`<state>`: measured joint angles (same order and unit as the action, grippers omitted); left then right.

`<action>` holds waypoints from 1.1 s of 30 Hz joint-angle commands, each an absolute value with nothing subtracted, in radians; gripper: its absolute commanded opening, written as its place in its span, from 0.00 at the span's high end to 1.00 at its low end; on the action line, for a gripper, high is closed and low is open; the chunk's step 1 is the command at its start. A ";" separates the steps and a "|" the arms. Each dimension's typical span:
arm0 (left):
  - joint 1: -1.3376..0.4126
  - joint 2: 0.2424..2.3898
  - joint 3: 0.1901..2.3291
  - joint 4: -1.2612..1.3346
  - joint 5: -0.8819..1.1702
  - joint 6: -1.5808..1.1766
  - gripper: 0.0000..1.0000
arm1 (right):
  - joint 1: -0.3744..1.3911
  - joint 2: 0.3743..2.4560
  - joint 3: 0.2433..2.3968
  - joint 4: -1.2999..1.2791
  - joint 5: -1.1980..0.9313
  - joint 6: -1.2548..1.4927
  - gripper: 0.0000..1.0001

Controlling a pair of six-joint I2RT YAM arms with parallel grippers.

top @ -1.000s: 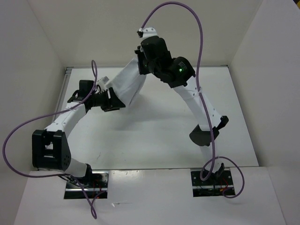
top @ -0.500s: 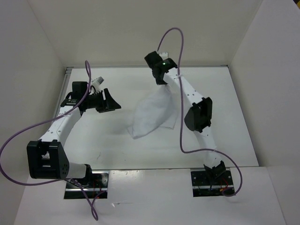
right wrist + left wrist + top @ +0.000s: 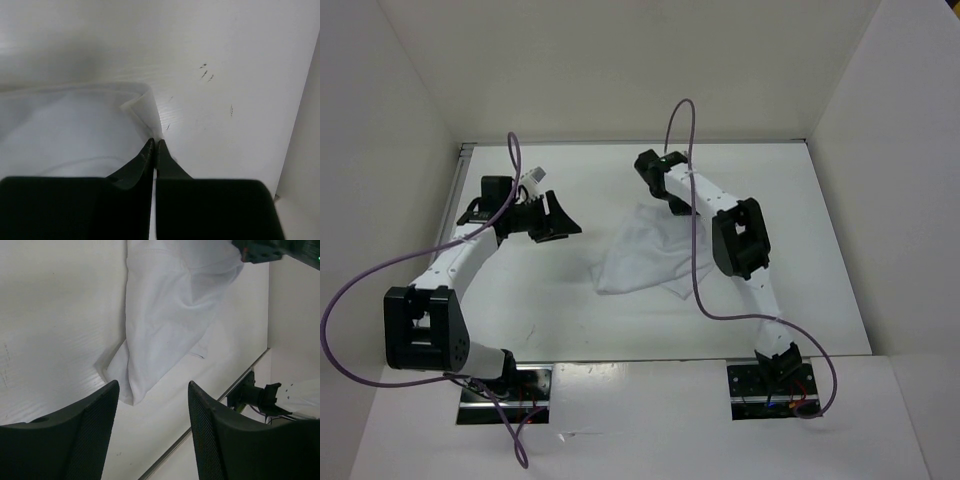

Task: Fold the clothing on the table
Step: Flatten the skirt out

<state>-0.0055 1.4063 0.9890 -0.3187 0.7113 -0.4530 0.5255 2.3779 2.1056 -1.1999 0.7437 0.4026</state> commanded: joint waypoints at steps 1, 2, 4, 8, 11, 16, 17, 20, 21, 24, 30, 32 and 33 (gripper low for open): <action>0.000 1.431 1.029 -0.278 0.718 -0.446 0.35 | 0.681 2.189 2.183 -1.132 0.729 0.353 1.00; 0.009 1.456 1.038 -0.297 0.718 -0.446 0.35 | 0.702 2.172 2.200 -1.141 0.701 0.341 1.00; 0.029 1.466 1.052 -0.313 0.683 -0.433 0.35 | 0.739 2.110 2.236 -1.152 0.640 0.341 1.00; 0.051 1.466 1.061 -0.312 0.667 -0.419 0.35 | 0.828 1.981 2.275 -1.180 0.548 0.322 1.00; 0.051 1.476 1.062 -0.311 0.667 -0.419 0.35 | 0.839 1.903 2.284 -1.204 0.512 0.333 1.00; 0.051 1.500 1.071 -0.302 0.667 -0.428 0.35 | 0.761 1.848 2.169 -1.195 0.546 0.359 1.00; 0.051 1.511 1.071 -0.292 0.679 -0.428 0.35 | 0.729 1.848 2.137 -1.195 0.546 0.385 1.00; 0.051 1.522 1.071 -0.282 0.680 -0.437 0.31 | 0.623 1.906 2.005 -1.157 0.606 0.405 1.00; 0.051 1.522 1.071 -0.282 0.680 -0.437 0.31 | 0.599 1.922 1.976 -1.148 0.606 0.405 1.00; 0.051 1.545 1.071 -0.258 0.699 -0.449 0.31 | 0.513 1.999 1.867 -1.118 0.638 0.428 1.00; 0.006 1.578 1.052 -0.086 0.700 -0.532 0.31 | 0.492 2.112 1.825 -1.098 0.680 0.440 1.00; -0.009 1.626 1.093 -0.029 0.699 -0.554 0.32 | 0.492 2.121 1.825 -1.098 0.704 0.449 1.00; -0.026 1.649 1.115 -0.020 0.699 -0.554 0.32 | 0.492 2.121 1.825 -1.098 0.704 0.449 1.00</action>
